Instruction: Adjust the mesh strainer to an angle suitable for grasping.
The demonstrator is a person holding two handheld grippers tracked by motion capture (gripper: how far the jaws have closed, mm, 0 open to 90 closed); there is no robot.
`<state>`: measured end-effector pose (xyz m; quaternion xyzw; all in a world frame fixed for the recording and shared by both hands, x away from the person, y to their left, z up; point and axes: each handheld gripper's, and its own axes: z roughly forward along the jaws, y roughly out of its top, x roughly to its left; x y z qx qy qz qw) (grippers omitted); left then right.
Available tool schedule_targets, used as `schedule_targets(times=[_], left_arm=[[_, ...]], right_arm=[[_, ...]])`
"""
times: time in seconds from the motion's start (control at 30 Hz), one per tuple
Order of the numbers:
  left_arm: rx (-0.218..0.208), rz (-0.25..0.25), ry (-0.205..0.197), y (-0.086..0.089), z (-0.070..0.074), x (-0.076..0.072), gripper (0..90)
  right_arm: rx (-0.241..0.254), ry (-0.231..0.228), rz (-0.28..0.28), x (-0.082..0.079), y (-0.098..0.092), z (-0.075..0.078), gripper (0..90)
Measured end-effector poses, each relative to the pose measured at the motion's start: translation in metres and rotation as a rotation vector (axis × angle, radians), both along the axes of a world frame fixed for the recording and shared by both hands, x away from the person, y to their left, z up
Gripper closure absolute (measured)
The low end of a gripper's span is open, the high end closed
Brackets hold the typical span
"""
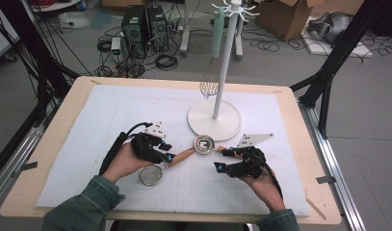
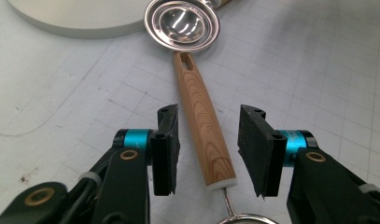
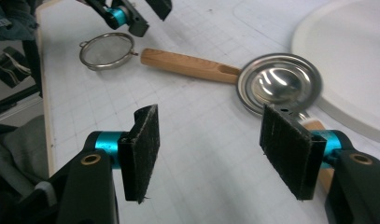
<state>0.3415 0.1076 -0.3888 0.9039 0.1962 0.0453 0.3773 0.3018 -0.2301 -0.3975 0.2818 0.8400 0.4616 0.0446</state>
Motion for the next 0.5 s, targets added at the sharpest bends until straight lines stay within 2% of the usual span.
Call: schedule_targets(times=[0.13, 0.43, 0.5], left_arm=[[0.016, -0.003, -0.001, 0.001, -0.002, -0.002, 57.1], [0.022, 0.002, 0.004, 0.002, -0.004, -0.003, 56.7], [0.038, 0.000, 0.002, 0.001, -0.005, -0.002, 56.8]], right_arm=[[0.005, -0.004, -0.024, -0.001, -0.010, 0.000, 36.0], [0.010, -0.012, -0.059, -0.002, -0.021, 0.001, 34.8], [0.013, -0.008, -0.062, -0.002, -0.021, 0.001, 34.7]])
